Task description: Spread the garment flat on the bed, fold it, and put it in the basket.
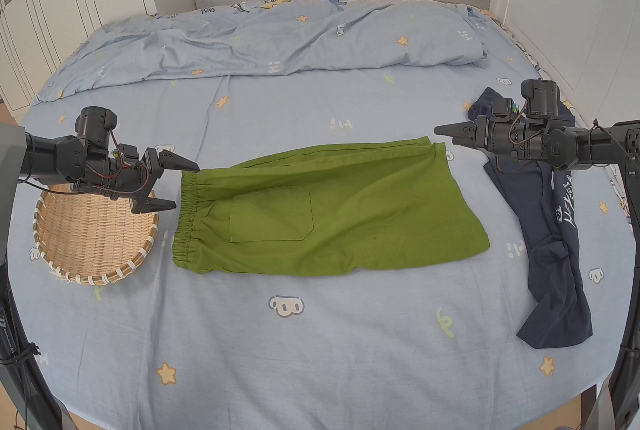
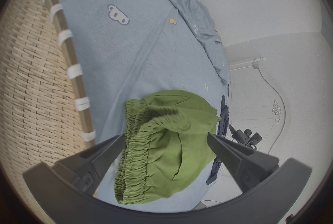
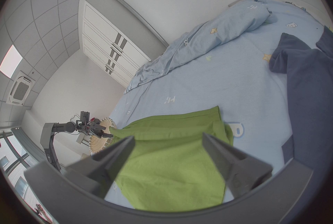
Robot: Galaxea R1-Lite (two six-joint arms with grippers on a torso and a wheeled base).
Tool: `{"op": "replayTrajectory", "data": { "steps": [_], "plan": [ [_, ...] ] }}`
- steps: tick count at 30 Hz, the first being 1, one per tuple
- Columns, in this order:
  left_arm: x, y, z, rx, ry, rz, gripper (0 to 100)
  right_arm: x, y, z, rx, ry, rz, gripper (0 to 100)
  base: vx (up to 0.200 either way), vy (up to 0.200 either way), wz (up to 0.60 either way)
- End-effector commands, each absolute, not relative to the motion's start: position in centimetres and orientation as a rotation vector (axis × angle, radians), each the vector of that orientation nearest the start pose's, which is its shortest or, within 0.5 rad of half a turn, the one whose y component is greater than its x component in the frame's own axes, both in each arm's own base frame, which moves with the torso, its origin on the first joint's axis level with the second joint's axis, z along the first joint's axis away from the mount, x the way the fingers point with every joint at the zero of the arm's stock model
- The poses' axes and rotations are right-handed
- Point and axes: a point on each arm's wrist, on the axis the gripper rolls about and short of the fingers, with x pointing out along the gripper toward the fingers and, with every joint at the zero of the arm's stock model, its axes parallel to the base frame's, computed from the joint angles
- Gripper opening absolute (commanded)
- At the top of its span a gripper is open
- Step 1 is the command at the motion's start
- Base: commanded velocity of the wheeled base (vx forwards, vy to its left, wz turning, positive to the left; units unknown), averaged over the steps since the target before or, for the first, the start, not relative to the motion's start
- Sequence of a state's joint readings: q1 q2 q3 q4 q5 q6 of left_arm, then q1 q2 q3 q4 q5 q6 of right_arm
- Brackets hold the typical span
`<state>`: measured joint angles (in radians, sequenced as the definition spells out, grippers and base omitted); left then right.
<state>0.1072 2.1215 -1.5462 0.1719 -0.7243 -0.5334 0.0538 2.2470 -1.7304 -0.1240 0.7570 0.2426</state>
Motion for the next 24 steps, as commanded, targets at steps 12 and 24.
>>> {"op": "replayTrajectory", "data": {
  "steps": [12, 24],
  "plan": [
    [38.6, -0.4, 18.9, -0.756, 0.835, -0.48, 100, 45.0, 4.0, 16.2, 0.387, 0.539, 0.743, 100, 0.0, 0.0, 0.0],
    [42.9, -3.0, 14.9, -0.766, 0.85, -0.473, 100, 38.3, 2.8, 16.1, 0.424, 0.539, 0.731, 100, 0.0, 0.0, 0.0]
  ]
}}
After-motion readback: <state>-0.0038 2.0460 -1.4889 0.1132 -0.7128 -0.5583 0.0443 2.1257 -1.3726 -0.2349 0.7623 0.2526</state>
